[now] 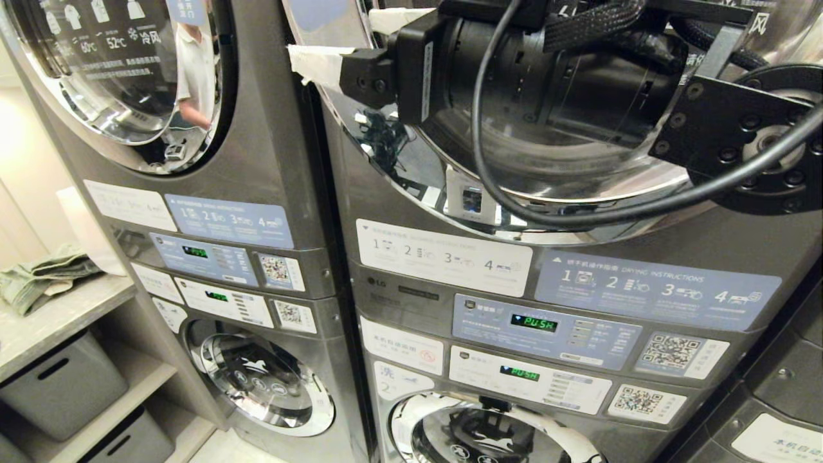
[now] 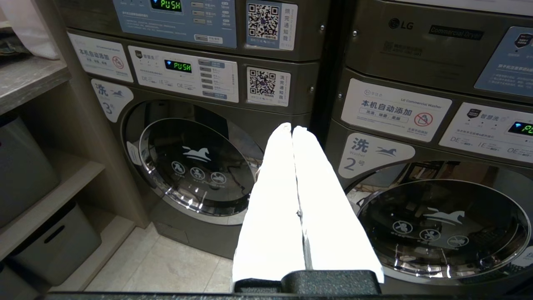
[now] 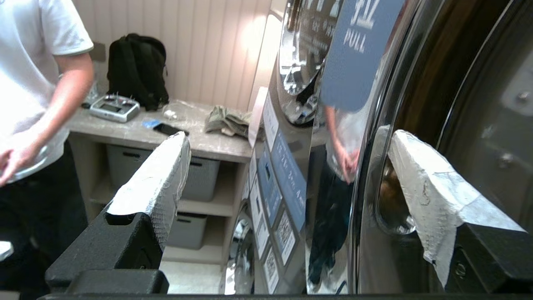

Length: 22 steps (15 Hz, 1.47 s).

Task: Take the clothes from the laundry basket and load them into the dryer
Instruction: Open the dryer

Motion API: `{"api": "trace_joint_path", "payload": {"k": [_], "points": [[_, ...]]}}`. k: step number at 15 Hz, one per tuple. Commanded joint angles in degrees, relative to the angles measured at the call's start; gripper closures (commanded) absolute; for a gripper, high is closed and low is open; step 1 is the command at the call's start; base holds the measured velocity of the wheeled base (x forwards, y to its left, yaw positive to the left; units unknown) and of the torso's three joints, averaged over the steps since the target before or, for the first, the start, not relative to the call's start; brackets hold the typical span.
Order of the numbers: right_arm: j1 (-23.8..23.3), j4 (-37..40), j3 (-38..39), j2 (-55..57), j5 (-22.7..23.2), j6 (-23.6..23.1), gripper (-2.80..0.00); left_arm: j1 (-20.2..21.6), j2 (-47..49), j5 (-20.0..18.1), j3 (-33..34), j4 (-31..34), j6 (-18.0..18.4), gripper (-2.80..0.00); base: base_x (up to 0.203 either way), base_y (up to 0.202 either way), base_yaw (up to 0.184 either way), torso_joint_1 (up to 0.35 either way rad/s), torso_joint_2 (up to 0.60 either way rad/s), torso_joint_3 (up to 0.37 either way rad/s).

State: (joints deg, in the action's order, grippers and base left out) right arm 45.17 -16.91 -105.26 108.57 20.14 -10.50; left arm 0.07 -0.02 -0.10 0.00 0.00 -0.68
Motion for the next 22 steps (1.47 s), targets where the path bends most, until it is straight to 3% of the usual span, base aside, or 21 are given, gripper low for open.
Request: {"api": "trace_joint_path", "payload": {"k": [1, 6, 13, 22], "points": [[0.0, 0.7, 0.5, -0.4, 0.1, -0.1, -2.80, 0.0, -0.1, 0.0, 0.0, 0.0, 0.0, 0.00, 0.000, 0.000, 0.000, 0.000, 0.00, 0.000], [0.0, 1.3, 1.9, -1.0, 1.0, 0.0, -2.80, 0.0, 0.0, 0.0, 0.1, 0.0, 0.0, 0.00, 0.000, 0.000, 0.000, 0.000, 0.00, 0.000], [0.1, 1.3, 9.7, -6.9, 9.9, -0.1, -2.80, 0.0, 0.0, 0.0, 0.1, 0.0, 0.0, 0.00, 0.000, 0.000, 0.000, 0.000, 0.00, 0.000], [0.1, 1.2, 27.9, -22.9, 18.8, -0.7, -2.80, 0.0, 0.0, 0.0, 0.0, 0.0, 0.0, 0.00, 0.000, 0.000, 0.000, 0.000, 0.00, 0.000]]}}
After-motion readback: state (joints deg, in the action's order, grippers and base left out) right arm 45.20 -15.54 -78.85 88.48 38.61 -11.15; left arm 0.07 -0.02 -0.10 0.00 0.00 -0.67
